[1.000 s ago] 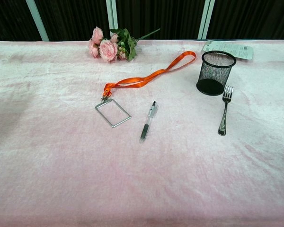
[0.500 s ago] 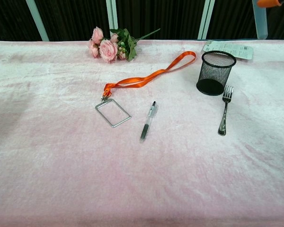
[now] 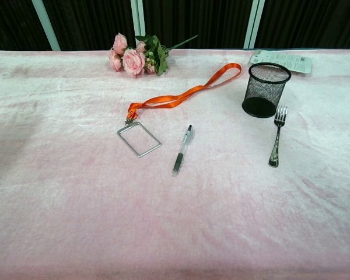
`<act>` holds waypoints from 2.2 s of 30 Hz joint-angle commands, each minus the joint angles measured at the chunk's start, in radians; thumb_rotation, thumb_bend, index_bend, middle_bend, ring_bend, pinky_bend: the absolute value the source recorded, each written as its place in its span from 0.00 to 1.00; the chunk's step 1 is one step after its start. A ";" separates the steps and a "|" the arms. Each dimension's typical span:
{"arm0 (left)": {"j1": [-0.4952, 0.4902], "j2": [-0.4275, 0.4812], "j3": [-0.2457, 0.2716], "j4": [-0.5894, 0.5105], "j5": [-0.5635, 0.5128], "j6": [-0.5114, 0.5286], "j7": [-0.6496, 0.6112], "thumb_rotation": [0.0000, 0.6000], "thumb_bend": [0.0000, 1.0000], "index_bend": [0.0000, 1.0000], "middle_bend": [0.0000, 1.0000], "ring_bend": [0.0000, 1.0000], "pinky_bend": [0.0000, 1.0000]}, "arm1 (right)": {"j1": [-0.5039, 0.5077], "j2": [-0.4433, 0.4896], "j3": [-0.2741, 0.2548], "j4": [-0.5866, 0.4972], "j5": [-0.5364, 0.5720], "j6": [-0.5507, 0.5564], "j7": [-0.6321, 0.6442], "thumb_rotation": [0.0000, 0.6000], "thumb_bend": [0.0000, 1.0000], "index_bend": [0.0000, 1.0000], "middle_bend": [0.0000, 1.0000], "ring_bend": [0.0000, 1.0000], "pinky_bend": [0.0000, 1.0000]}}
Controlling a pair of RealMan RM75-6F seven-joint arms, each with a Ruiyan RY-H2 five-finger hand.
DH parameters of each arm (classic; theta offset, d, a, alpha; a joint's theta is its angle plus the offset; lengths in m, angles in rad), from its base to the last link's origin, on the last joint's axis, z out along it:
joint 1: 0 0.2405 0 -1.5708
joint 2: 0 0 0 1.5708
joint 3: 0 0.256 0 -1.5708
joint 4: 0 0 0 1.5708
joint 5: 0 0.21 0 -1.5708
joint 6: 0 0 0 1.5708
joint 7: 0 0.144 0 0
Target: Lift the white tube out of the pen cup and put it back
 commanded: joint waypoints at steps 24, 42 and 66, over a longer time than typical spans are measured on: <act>0.002 0.006 -0.003 0.000 -0.006 -0.003 -0.002 1.00 0.39 0.17 0.10 0.01 0.08 | 0.141 0.183 -0.302 0.129 -0.134 -0.165 -0.319 1.00 0.33 0.68 0.05 0.13 0.19; 0.006 0.009 -0.001 -0.008 0.001 0.004 -0.006 1.00 0.39 0.17 0.10 0.01 0.08 | 0.057 0.124 -0.337 0.274 -0.543 0.754 1.300 1.00 0.33 0.68 0.05 0.13 0.19; 0.009 0.015 -0.006 -0.012 -0.002 0.009 -0.016 1.00 0.39 0.17 0.10 0.01 0.08 | 0.340 0.369 -0.682 0.154 -0.417 -0.112 -0.078 1.00 0.33 0.70 0.02 0.15 0.21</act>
